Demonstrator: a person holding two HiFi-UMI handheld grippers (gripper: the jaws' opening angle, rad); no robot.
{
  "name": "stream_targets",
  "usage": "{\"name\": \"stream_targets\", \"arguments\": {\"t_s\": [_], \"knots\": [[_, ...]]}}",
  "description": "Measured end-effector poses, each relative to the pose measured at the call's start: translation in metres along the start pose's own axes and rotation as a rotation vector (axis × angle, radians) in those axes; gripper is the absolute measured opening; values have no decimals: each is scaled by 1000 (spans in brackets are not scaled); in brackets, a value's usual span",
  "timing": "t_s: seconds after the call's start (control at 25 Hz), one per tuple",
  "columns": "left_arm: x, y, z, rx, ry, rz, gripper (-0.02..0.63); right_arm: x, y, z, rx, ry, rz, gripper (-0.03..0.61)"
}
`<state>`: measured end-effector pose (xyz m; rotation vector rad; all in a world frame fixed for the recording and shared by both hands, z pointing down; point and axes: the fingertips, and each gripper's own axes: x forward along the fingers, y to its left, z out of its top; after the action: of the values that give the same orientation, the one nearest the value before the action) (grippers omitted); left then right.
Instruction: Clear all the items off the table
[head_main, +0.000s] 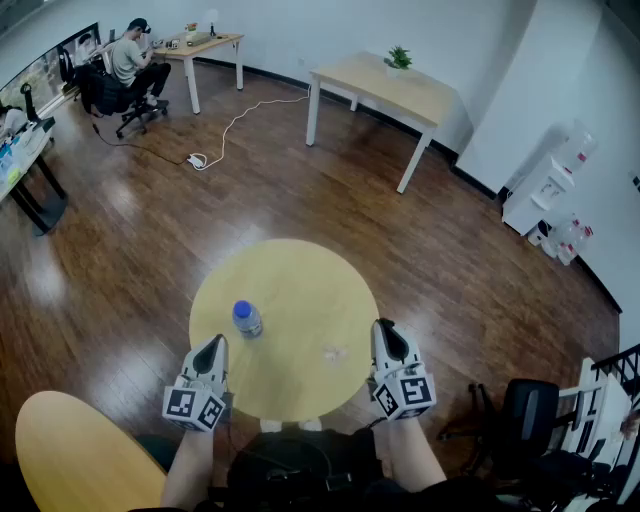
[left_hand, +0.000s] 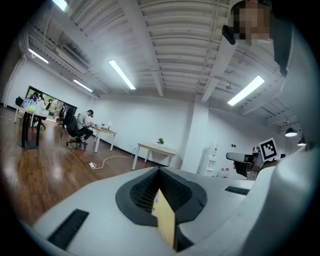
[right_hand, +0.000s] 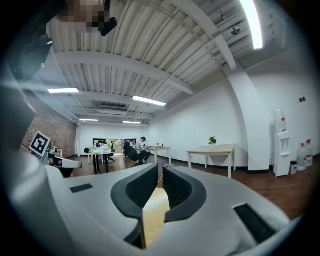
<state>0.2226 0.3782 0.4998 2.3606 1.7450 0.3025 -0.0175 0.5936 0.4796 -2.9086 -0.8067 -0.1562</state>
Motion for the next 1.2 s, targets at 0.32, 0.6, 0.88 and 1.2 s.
{"name": "stream_targets", "arguments": {"t_s": [0.32, 0.6, 0.88, 1.2], "knots": [[12, 10, -31, -8, 62, 31, 2, 26, -5, -58, -28, 157, 5, 34], [10, 18, -66, -48, 115, 100, 2, 34, 7, -137, -36, 379, 88, 111], [0, 4, -104, -88, 191, 138, 2, 42, 14, -202, -69, 546, 154, 117], [-14, 4, -135, -106, 241, 165, 2, 50, 13, -251, -148, 640, 149, 109]]}}
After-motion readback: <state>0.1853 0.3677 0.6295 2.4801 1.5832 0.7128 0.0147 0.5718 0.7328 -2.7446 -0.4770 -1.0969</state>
